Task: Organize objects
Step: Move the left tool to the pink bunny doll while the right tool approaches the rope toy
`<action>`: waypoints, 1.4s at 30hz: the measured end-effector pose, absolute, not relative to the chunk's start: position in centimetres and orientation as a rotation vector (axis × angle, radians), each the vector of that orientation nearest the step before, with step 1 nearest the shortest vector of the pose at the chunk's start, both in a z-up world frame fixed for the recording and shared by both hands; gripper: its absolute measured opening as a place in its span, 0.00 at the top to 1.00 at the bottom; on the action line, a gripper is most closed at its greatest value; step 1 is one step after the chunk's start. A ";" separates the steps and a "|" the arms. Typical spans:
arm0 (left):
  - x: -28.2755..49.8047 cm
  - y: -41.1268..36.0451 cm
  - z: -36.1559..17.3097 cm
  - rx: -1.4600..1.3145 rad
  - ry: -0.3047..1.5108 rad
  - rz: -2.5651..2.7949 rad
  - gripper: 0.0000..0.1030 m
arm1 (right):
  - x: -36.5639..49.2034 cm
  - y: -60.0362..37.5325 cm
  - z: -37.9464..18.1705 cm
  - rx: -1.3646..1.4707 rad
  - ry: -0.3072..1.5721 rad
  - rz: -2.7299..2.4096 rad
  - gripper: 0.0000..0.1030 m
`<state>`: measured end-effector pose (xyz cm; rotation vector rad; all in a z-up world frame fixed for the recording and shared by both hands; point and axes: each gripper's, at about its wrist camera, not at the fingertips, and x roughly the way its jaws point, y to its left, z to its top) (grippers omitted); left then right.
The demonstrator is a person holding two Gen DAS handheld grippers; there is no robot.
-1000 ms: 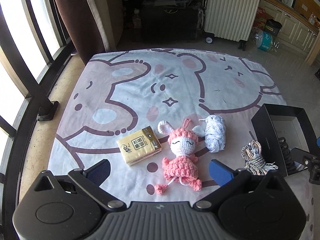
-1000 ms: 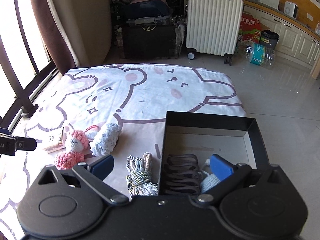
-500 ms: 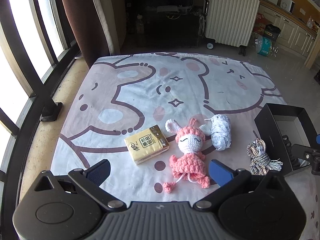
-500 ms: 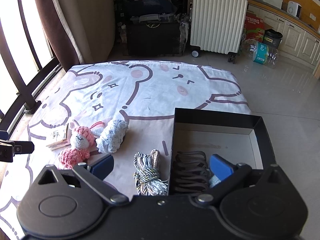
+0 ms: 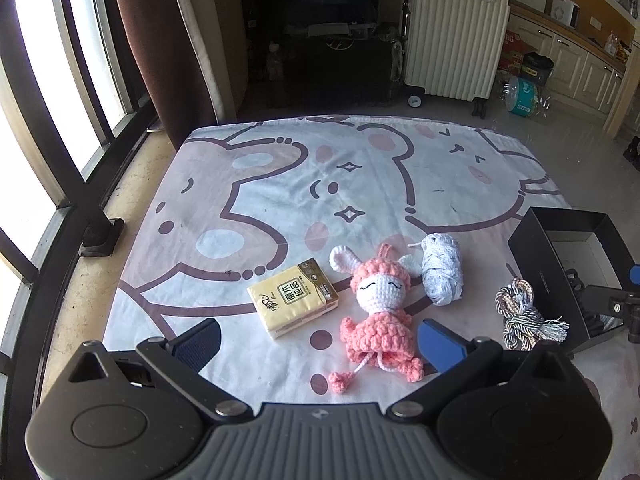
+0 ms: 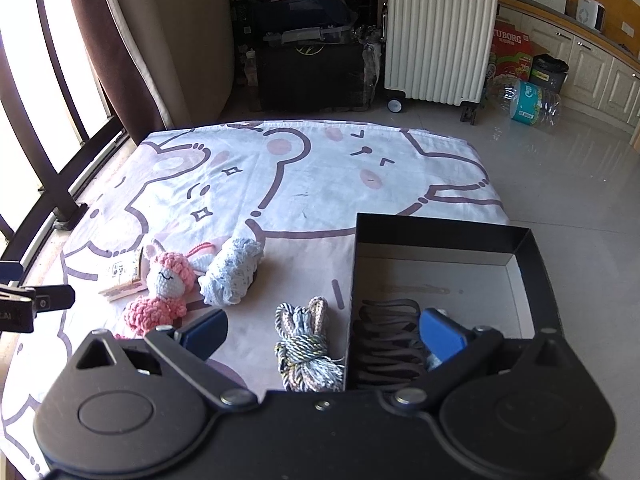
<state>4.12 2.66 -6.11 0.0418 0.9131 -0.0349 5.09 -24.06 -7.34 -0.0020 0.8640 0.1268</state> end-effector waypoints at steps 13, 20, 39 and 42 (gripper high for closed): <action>4.4 1.3 -8.1 0.085 0.899 -0.131 0.00 | 4.3 -23.4 -8.6 -0.047 0.832 0.186 0.00; 5.0 1.2 -9.6 0.070 0.920 -0.135 0.00 | 3.3 -22.9 -10.8 -0.097 0.815 0.222 0.02; 5.7 1.0 -12.1 -0.007 0.899 -0.190 0.29 | 0.4 -18.8 -14.6 -0.449 0.715 0.331 0.59; 5.8 1.0 -12.3 -0.018 0.900 -0.192 0.32 | 0.7 -18.9 -14.7 -0.421 0.723 0.328 0.68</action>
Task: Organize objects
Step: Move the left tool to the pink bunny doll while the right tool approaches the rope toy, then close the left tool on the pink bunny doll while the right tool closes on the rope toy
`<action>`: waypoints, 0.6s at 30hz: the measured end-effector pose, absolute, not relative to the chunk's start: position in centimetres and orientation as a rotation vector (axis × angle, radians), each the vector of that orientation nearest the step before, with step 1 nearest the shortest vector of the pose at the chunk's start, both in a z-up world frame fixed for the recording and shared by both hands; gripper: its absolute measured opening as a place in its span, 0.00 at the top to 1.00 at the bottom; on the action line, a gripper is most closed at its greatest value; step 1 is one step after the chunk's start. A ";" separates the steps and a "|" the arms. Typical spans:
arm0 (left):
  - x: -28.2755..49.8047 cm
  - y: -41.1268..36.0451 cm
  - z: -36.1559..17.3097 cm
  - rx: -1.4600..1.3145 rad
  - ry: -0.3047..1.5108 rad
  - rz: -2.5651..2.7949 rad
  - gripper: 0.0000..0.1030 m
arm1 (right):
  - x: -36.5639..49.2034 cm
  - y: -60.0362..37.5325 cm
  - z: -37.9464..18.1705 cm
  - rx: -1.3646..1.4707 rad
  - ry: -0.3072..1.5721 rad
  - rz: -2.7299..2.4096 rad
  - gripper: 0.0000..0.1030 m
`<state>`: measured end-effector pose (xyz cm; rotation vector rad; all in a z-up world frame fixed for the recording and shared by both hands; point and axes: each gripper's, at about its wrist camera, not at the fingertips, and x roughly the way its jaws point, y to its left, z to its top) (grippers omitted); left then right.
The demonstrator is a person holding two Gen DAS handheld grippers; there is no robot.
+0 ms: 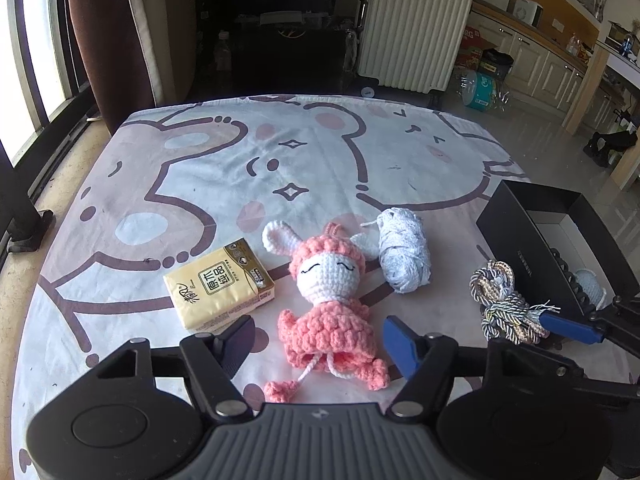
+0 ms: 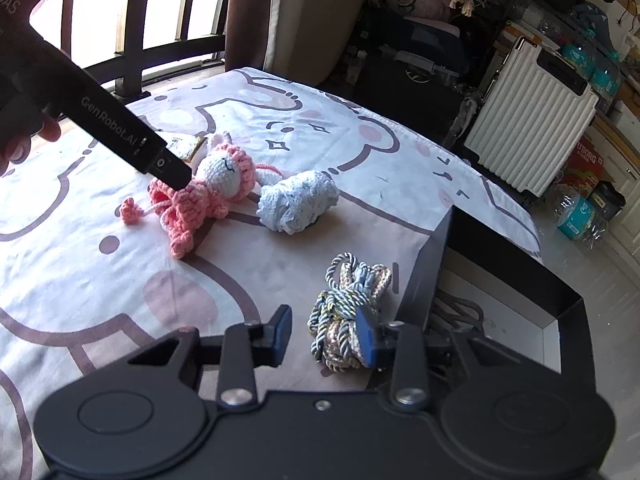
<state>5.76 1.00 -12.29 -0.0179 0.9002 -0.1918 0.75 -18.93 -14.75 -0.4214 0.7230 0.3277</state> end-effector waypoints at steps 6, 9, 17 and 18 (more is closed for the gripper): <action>6.0 0.9 -12.9 -0.031 0.905 -0.198 0.42 | 1.6 -19.1 -15.2 -0.377 0.738 0.326 0.81; 6.2 0.9 -13.3 -0.030 0.915 -0.199 0.44 | 2.0 -19.0 -15.4 -0.380 0.737 0.322 0.88; 6.4 0.8 -13.9 -0.049 0.934 -0.214 0.52 | 1.8 -19.4 -14.7 -0.353 0.726 0.346 0.97; 6.5 0.8 -14.0 -0.051 0.938 -0.212 0.53 | 1.9 -19.5 -14.6 -0.344 0.727 0.354 0.97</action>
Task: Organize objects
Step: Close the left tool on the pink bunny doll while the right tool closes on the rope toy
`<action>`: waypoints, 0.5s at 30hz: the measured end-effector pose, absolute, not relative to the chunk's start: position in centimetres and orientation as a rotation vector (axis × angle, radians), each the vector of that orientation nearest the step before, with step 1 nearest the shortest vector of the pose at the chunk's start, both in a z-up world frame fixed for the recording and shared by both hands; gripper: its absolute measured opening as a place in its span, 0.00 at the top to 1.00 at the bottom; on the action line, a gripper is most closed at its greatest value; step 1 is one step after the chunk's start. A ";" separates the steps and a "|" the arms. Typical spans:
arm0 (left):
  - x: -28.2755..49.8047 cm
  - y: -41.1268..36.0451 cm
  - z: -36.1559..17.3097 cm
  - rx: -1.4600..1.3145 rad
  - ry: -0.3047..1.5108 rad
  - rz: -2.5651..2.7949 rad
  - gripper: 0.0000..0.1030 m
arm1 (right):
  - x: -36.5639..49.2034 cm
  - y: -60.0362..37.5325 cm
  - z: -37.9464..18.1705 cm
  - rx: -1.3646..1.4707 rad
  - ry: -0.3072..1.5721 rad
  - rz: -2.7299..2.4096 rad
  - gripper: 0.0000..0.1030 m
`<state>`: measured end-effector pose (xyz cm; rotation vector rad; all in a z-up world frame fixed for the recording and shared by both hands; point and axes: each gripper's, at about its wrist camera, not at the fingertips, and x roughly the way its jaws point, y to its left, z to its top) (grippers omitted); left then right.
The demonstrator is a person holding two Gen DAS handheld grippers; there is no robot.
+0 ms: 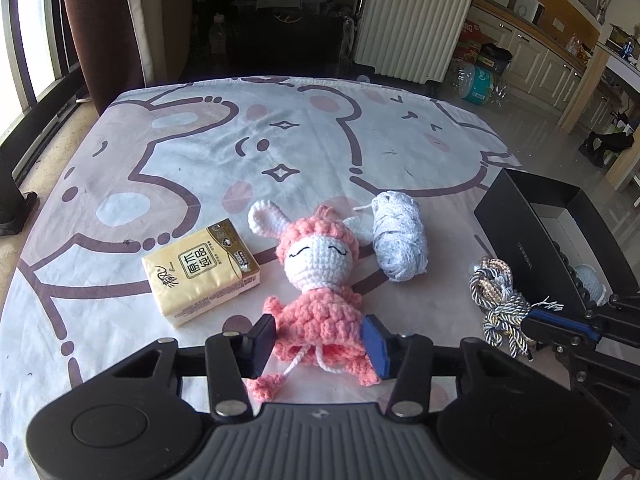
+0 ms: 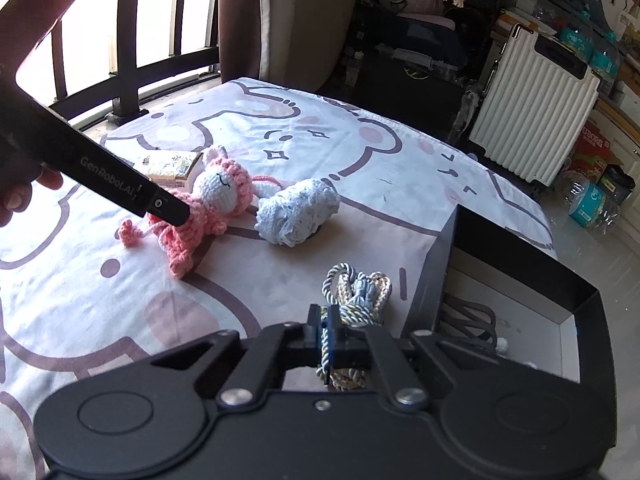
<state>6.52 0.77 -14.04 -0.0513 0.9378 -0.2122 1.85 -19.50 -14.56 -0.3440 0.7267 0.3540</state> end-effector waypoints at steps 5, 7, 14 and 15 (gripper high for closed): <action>6.5 1.1 -14.0 -0.074 0.944 -0.218 0.60 | 1.6 -19.8 -13.7 -0.285 0.736 0.396 0.98; 6.4 1.2 -13.9 -0.072 0.951 -0.224 0.65 | 1.5 -19.9 -13.4 -0.260 0.742 0.412 0.98; 5.9 2.0 -13.0 -0.046 0.990 -0.239 0.69 | 1.1 -19.9 -12.6 -0.190 0.755 0.486 0.98; 5.6 2.3 -12.7 -0.041 0.998 -0.243 0.69 | 1.0 -19.9 -12.6 -0.183 0.759 0.498 0.98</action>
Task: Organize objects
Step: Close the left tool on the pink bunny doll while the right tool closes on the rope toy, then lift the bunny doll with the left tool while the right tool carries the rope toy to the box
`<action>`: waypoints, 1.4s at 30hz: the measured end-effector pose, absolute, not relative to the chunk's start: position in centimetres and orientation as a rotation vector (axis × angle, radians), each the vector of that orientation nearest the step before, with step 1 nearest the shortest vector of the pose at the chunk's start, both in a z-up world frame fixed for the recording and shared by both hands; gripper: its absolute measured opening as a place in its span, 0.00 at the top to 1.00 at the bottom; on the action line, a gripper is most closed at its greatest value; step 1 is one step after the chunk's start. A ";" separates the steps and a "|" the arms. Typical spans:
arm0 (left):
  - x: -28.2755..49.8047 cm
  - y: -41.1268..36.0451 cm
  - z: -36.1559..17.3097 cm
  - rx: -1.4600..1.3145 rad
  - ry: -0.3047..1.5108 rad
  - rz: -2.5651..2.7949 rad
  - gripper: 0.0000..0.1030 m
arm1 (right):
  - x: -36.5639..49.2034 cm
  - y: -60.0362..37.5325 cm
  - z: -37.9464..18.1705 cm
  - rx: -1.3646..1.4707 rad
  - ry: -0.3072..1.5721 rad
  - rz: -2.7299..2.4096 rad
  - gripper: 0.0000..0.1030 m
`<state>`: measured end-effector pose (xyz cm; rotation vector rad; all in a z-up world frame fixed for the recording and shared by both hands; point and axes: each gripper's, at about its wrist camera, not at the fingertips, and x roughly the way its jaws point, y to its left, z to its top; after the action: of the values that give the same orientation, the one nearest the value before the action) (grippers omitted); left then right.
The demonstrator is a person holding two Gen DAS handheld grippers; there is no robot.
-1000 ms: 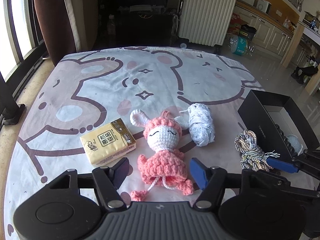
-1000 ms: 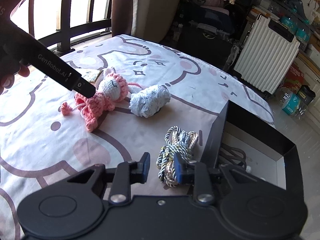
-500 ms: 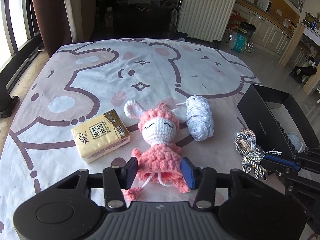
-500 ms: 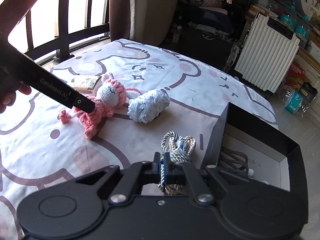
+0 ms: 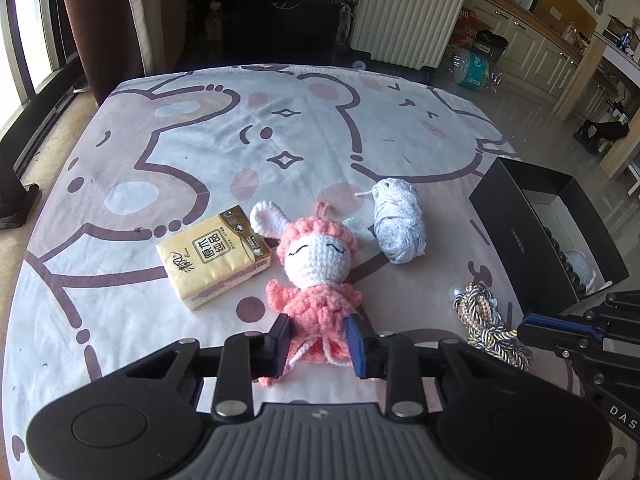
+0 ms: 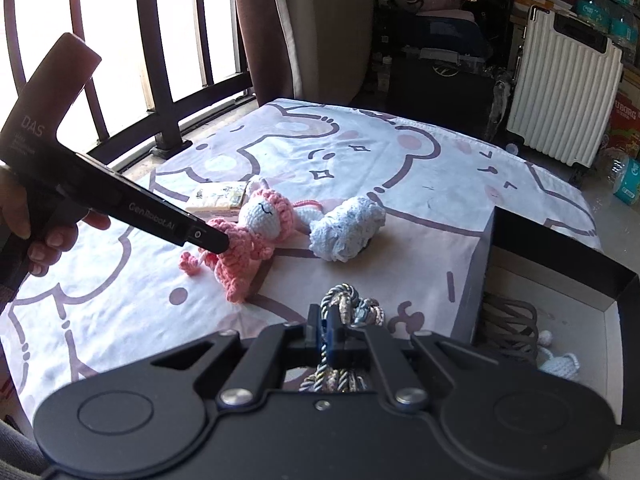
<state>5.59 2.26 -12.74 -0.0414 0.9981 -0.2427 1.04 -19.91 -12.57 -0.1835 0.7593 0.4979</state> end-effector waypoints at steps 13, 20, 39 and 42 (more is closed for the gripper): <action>3.5 3.3 -11.5 0.025 1.023 -0.272 0.63 | 1.1 -19.3 -13.1 -0.113 0.864 0.596 0.92; 4.2 3.0 -10.5 0.020 0.982 -0.262 0.62 | 2.1 -20.8 -12.9 0.024 0.911 0.559 0.77; 8.5 1.5 -14.7 0.082 1.156 -0.296 0.63 | 6.5 -22.0 -15.2 0.235 1.164 0.536 0.61; 8.8 1.3 -15.0 0.098 1.181 -0.304 0.63 | 7.1 -21.8 -15.6 0.231 1.205 0.535 0.58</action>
<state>8.79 1.28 -15.02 0.0979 1.1809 -0.3037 7.06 -21.78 -15.60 0.2308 1.2054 0.5354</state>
